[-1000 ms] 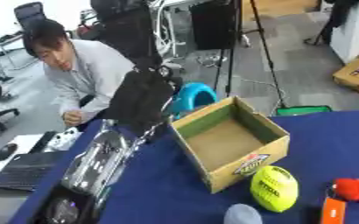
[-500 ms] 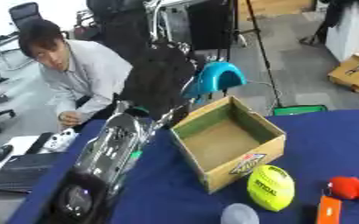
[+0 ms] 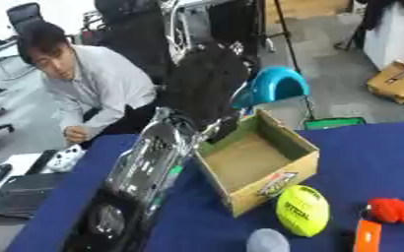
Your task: Pick up objects on the table and place them in the box.
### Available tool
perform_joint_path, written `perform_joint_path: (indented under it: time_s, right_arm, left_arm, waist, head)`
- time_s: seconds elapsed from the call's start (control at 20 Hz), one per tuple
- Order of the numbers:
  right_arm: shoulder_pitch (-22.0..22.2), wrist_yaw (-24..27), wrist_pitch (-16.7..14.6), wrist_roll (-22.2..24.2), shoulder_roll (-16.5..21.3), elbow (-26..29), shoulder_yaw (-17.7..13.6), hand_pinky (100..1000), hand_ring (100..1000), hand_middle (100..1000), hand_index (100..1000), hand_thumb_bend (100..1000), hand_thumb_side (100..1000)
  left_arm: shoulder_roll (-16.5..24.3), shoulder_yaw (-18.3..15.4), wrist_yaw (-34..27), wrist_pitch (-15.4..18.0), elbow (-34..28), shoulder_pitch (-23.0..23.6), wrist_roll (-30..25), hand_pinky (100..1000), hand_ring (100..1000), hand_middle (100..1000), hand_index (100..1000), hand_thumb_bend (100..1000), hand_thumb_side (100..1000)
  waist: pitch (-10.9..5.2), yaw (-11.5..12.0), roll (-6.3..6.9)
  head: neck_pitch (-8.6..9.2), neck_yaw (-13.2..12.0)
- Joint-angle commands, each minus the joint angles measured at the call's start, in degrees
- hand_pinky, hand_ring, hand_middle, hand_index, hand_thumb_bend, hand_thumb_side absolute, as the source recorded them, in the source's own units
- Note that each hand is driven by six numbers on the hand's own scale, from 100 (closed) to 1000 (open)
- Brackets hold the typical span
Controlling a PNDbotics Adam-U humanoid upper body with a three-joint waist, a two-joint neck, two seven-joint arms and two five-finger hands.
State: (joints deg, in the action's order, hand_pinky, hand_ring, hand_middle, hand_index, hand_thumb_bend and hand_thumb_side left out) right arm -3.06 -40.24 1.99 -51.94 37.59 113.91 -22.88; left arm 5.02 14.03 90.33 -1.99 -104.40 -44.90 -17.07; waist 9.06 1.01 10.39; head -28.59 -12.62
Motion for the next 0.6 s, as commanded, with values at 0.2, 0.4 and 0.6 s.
perform_joint_path:
  time_s: [0.2,0.4,0.6]
  right_arm:
    - [-0.8,0.2,-0.3,0.0,1.8,0.7,-0.1,869,845,801,784,100,801]
    - [-1.0,0.2,-0.3,0.0,1.6,0.7,0.0,869,845,800,784,100,800]
    - [-1.1,0.2,-0.4,0.0,1.5,0.7,0.1,869,845,800,784,100,802]
  left_arm:
    - [-1.3,0.5,4.9,0.7,4.6,-1.9,2.7,644,477,314,506,546,100]
    - [-1.7,0.3,8.6,0.0,8.9,-2.4,5.8,638,482,324,512,572,100]
    - [-2.0,0.2,10.2,-0.5,11.6,-2.7,8.3,626,487,332,517,589,100]
  waist:
    - [-0.18,-0.5,-0.83]
    - [0.15,-0.7,-0.92]
    - [0.37,-0.7,-1.09]
  head:
    - [1.08,-0.4]
    - [1.56,-0.3]
    - [1.83,-0.3]
